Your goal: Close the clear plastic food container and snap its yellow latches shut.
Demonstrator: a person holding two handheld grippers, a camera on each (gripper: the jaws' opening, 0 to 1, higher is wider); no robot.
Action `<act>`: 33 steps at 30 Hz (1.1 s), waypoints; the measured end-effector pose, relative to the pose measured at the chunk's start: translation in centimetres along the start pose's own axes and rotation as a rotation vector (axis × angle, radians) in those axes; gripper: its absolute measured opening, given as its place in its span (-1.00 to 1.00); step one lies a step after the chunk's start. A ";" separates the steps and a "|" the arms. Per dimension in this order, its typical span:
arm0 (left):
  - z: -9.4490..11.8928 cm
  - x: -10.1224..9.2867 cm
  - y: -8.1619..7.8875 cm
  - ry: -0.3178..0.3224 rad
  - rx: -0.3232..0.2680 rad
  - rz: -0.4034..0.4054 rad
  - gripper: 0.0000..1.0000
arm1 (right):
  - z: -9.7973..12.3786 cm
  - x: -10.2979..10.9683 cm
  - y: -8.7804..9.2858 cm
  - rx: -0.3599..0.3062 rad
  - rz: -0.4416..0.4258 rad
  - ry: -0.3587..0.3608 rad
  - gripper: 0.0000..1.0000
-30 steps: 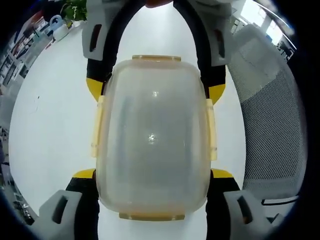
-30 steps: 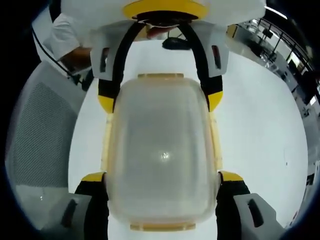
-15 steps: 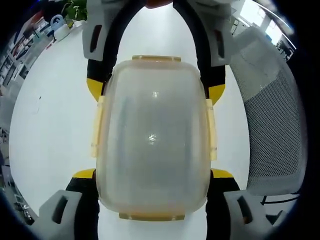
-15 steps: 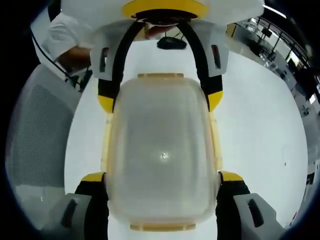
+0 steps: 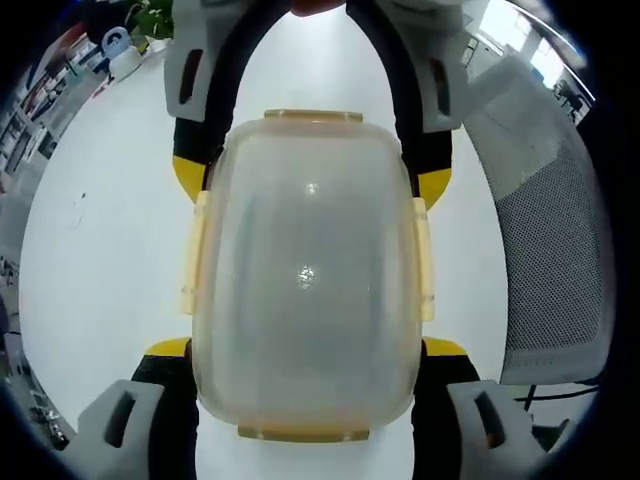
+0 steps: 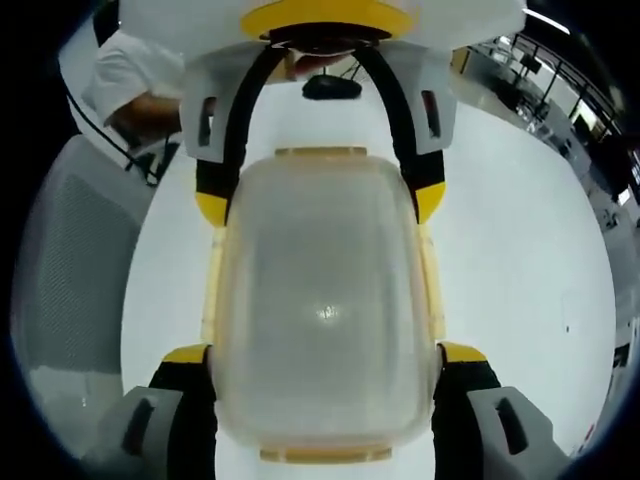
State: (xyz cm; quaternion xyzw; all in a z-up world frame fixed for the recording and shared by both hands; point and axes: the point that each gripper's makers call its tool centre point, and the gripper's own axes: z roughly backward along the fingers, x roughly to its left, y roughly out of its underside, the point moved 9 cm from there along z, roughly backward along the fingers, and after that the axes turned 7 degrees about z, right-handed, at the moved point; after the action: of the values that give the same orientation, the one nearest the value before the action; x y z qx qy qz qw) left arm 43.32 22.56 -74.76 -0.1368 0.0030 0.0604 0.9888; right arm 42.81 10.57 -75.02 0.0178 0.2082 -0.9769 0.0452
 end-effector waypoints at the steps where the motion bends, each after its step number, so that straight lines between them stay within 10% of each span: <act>1: 0.0 0.1 0.0 0.000 -0.002 0.000 0.80 | 0.0 -0.1 0.0 0.001 0.000 0.000 0.81; 33: 0.1 0.6 -0.2 0.005 0.002 -0.009 0.84 | 0.2 -0.5 0.0 0.003 0.003 -0.008 0.84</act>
State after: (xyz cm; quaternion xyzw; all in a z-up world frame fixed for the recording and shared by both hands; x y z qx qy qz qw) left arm 43.92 22.51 -74.61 -0.1359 0.0047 0.0558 0.9891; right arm 43.35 10.48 -74.79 0.0142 0.2065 -0.9772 0.0474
